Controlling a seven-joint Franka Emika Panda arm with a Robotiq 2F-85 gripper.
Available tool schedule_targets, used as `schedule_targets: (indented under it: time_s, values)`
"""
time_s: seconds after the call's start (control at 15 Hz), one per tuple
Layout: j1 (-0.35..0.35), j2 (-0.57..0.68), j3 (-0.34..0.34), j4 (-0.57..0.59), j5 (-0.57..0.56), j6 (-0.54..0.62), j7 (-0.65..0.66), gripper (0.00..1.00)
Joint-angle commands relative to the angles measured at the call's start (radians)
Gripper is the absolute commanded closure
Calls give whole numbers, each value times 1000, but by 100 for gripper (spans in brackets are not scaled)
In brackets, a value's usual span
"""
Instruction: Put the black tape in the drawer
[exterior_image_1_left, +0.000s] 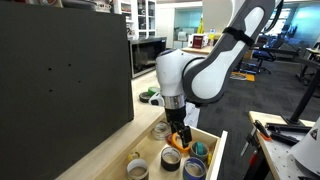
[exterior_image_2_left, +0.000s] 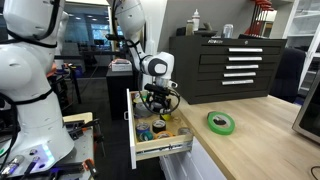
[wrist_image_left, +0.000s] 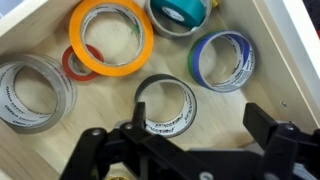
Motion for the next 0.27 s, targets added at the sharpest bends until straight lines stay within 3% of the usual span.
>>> schedule_targets:
  time_s: [0.0, 0.2]
  values:
    - [3, -15, -3, -5, 4, -5, -1, 0]
    - [4, -42, -5, -20, 6, -10, -1, 0]
